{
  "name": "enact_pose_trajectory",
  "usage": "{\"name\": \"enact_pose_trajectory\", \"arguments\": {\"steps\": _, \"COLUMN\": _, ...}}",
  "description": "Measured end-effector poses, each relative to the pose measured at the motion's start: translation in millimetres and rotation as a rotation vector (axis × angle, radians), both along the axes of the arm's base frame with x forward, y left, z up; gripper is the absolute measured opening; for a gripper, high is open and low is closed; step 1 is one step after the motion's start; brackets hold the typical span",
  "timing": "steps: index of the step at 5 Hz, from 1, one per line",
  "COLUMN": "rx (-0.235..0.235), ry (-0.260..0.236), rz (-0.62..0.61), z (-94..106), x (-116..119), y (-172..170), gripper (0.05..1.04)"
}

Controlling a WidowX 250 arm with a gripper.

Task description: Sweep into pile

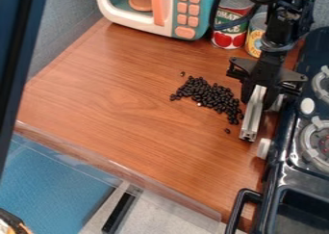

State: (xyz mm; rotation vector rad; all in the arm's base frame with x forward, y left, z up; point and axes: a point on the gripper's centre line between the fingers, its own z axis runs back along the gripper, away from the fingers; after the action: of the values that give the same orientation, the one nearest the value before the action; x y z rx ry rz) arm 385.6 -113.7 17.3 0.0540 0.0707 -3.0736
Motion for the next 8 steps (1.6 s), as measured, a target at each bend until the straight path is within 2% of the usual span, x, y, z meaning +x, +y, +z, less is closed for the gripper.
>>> {"name": "enact_pose_trajectory", "arguments": {"steps": 2, "rx": 0.037, "ry": -0.015, "rz": -0.017, "z": -1.5, "x": 1.7, "y": 6.7, "gripper": 0.377}}
{"name": "enact_pose_trajectory", "arguments": {"steps": 5, "rx": 0.084, "ry": -0.039, "rz": -0.002, "z": -2.9, "x": 7.1, "y": 34.5, "gripper": 0.377}}
{"name": "enact_pose_trajectory", "arguments": {"steps": 6, "rx": 0.085, "ry": -0.035, "rz": 0.021, "z": -2.8, "x": 5.8, "y": 47.3, "gripper": 0.377}}
{"name": "enact_pose_trajectory", "arguments": {"steps": 7, "rx": 0.064, "ry": -0.017, "rz": 0.032, "z": -0.6, "x": 1.7, "y": 47.9, "gripper": 0.377}}
{"name": "enact_pose_trajectory", "arguments": {"steps": 8, "rx": 0.011, "ry": 0.017, "rz": 0.064, "z": 5.2, "x": -1.1, "y": 45.1, "gripper": 0.377}}
